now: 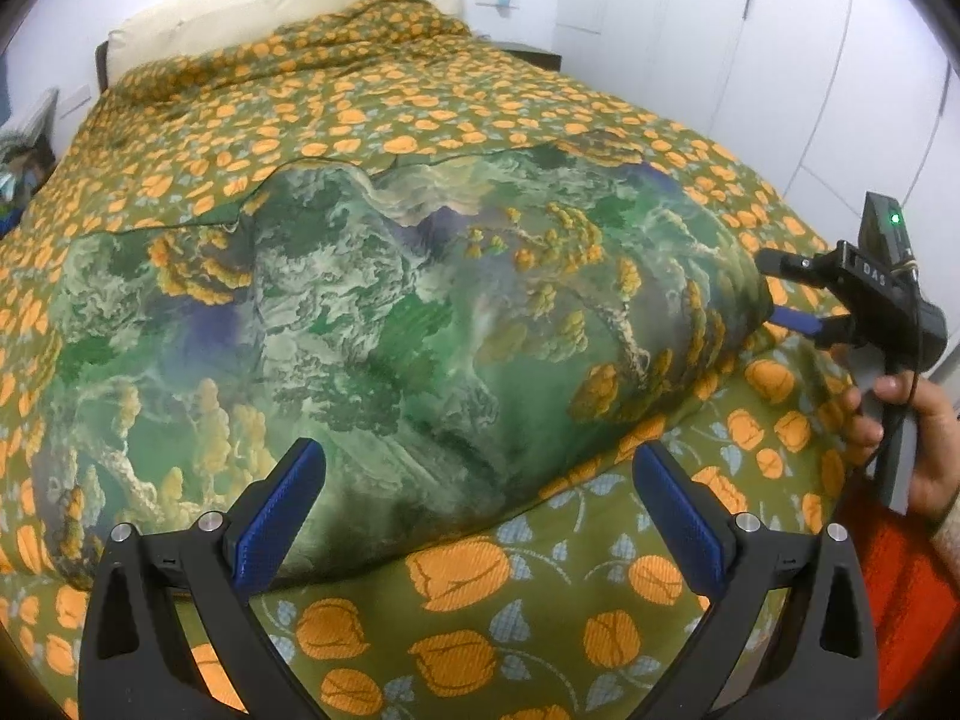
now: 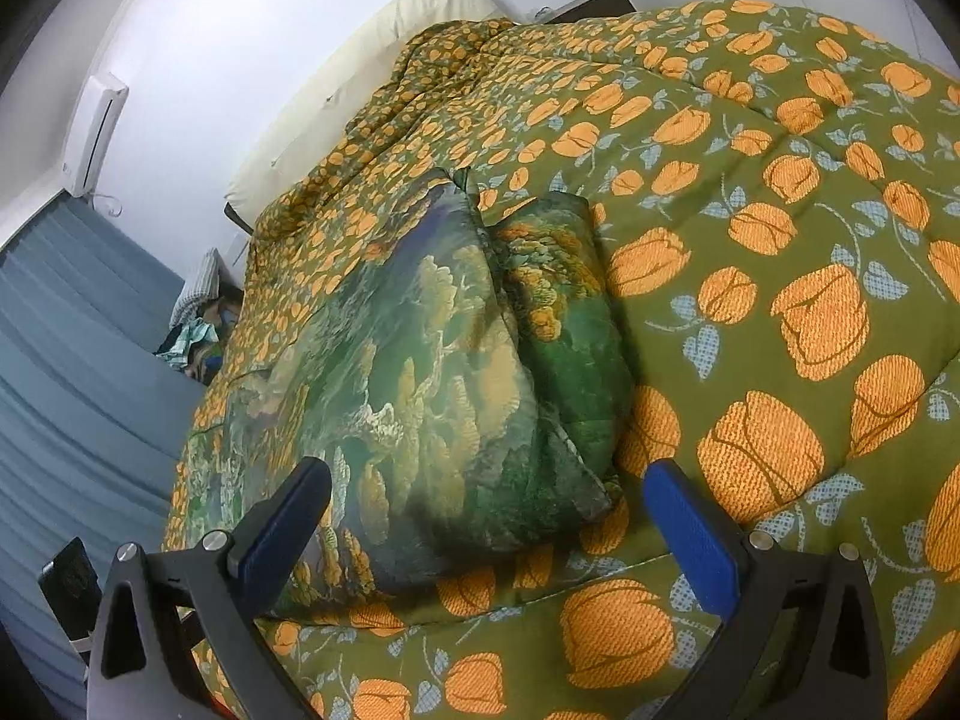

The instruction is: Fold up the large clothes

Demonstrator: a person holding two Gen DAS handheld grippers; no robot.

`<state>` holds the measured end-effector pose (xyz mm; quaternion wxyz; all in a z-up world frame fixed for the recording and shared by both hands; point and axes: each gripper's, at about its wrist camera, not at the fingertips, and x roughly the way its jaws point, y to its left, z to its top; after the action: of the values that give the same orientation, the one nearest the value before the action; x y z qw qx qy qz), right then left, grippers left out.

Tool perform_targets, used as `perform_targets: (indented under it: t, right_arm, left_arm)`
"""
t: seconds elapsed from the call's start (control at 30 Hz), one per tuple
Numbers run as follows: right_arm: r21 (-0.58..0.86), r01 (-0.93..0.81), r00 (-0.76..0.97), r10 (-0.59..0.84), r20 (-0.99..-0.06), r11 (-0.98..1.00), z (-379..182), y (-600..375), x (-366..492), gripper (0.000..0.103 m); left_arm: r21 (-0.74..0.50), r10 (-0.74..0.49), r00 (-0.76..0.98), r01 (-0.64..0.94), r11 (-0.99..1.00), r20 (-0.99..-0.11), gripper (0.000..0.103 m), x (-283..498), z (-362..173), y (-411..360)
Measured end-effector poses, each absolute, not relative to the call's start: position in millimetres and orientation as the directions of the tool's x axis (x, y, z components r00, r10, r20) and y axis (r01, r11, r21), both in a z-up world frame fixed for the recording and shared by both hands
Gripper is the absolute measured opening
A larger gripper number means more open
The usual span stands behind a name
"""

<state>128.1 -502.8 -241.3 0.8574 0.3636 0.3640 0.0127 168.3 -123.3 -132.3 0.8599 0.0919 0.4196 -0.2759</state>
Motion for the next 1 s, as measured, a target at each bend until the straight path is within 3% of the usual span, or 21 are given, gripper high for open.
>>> perform_targets:
  t: [0.67, 0.77, 0.87, 0.93, 0.97, 1.0]
  right_arm:
    - [0.666, 0.238, 0.737, 0.316, -0.598, 0.707, -245, -502, 130, 0.103]
    - [0.707, 0.258, 0.744, 0.331, -0.580, 0.658, -255, -503, 141, 0.103]
    - [0.743, 0.300, 0.739, 0.347, -0.577, 0.598, -272, -504, 157, 0.103]
    - [0.758, 0.316, 0.743, 0.348, -0.572, 0.571, -279, -503, 162, 0.093]
    - [0.744, 0.322, 0.748, 0.324, -0.579, 0.586, -276, -502, 162, 0.070]
    - [0.721, 0.322, 0.752, 0.297, -0.588, 0.614, -269, -501, 160, 0.057]
  left_arm:
    - [-0.009, -0.396, 0.500, 0.612, 0.791, -0.770, 0.102, 186, -132, -153]
    - [-0.075, -0.395, 0.474, 0.563, 0.823, -0.787, 0.102, 217, -146, -156]
    - [-0.154, -0.375, 0.334, 0.535, 0.831, -0.865, 0.103, 249, -187, -165]
    - [-0.079, -0.344, 0.355, 0.587, 0.806, -0.869, 0.103, 248, -189, -174]
    - [-0.068, -0.338, 0.348, 0.601, 0.796, -0.875, 0.102, 246, -184, -176]
    - [-0.087, -0.351, 0.326, 0.612, 0.786, -0.878, 0.101, 246, -172, -174]
